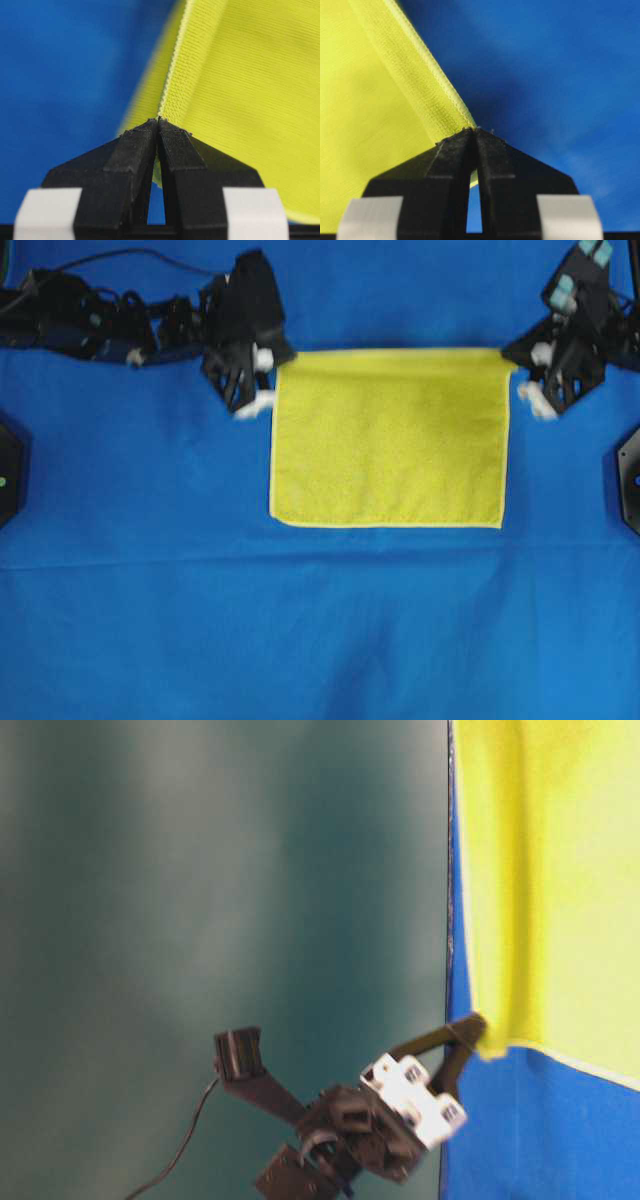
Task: Fold the yellow towel.
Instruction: 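Pinch the far towel corners with both grippers and lift, then pull both held corners toward the near edge, folding the towel in half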
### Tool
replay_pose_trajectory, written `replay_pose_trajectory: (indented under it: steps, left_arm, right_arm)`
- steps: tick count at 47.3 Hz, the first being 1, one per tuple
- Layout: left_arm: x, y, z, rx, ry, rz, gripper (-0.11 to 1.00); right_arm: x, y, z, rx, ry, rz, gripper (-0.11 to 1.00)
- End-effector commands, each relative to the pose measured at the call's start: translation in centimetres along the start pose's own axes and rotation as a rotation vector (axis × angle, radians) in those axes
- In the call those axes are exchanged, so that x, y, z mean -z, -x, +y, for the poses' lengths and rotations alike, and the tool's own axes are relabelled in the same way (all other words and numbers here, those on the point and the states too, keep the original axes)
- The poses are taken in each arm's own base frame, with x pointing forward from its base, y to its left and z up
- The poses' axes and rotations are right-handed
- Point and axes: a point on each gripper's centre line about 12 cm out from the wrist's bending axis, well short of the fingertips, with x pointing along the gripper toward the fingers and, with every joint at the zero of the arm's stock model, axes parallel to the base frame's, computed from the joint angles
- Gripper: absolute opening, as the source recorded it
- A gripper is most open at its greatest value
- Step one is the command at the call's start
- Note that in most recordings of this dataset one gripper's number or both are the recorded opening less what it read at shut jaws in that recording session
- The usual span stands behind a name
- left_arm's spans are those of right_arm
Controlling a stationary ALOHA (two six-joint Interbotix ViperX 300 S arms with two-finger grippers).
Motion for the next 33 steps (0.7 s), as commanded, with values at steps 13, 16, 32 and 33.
replay_pose_trajectory:
  steps: [13, 16, 32, 33]
  left_arm:
    - [0.4, 2.2, -8.6, 0.179, -0.064, 0.006, 0.01]
    - [0.6, 2.4, -9.9, 0.205, -0.068, 0.012, 0.01]
    - [1.2, 3.0, -13.3, 0.276, -0.095, 0.04, 0.01]
    - [1.2, 3.0, -13.4, 0.277, -0.095, 0.038, 0.01]
  right_arm:
    - [2.9, 2.1, 6.7, -0.203, 0.008, 0.084, 0.03]
    - [3.3, 2.3, 7.7, -0.231, 0.011, 0.102, 0.03]
    - [5.2, 1.9, 11.3, -0.296, 0.036, 0.204, 0.03]
    - [5.2, 1.8, 11.4, -0.293, 0.037, 0.209, 0.03]
